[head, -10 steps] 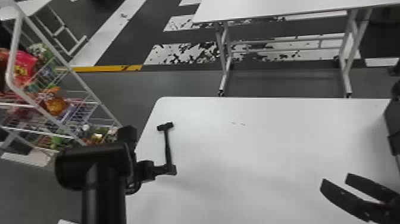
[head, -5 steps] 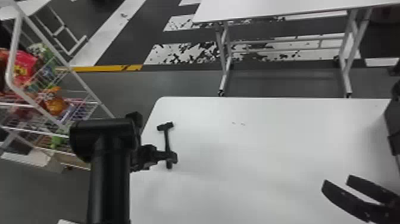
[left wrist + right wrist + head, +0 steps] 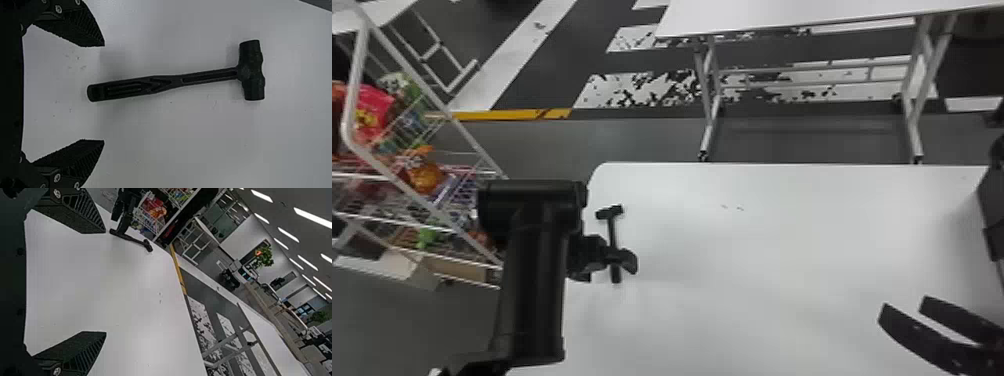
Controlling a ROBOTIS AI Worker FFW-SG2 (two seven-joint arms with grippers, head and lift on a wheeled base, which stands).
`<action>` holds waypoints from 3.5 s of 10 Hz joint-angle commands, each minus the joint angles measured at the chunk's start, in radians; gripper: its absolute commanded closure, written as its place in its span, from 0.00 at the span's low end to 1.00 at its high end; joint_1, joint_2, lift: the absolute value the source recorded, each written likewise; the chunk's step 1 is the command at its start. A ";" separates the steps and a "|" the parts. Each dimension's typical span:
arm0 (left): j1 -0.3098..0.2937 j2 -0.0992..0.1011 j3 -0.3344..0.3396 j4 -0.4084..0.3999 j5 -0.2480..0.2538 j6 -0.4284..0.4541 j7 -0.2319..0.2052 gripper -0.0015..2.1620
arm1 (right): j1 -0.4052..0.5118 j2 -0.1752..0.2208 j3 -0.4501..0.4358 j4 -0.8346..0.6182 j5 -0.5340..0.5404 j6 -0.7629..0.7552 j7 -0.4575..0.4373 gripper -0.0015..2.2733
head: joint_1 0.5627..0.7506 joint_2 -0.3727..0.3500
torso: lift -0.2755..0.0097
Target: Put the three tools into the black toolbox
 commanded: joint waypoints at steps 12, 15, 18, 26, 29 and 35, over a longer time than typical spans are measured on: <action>-0.144 0.029 -0.058 0.241 0.022 -0.049 0.105 0.07 | -0.008 -0.026 -0.052 0.020 -0.014 0.009 0.019 0.04 | 0.70 1.00 | 0.79; -0.193 0.037 -0.031 0.315 0.048 -0.117 0.102 0.07 | -0.034 -0.028 -0.048 0.038 -0.009 0.012 0.016 0.04 | 0.70 1.00 | 0.79; -0.219 0.038 -0.032 0.389 0.045 -0.212 0.109 0.38 | -0.062 -0.026 -0.045 0.063 -0.001 0.025 0.016 0.04 | 0.70 1.00 | 0.79; -0.090 0.028 -0.006 0.157 0.126 -0.064 0.094 0.88 | -0.112 -0.025 0.000 0.116 0.000 0.037 -0.015 0.04 | 0.70 1.00 | 0.79; 0.083 0.006 0.086 -0.144 0.267 0.001 -0.058 0.88 | -0.140 -0.023 0.032 0.124 0.016 0.064 -0.042 0.04 | 0.70 1.00 | 0.79; 0.192 -0.051 0.167 -0.233 0.405 0.001 -0.714 0.88 | -0.207 -0.018 0.077 0.164 0.058 0.132 -0.070 0.04 | 0.70 0.78 | 0.79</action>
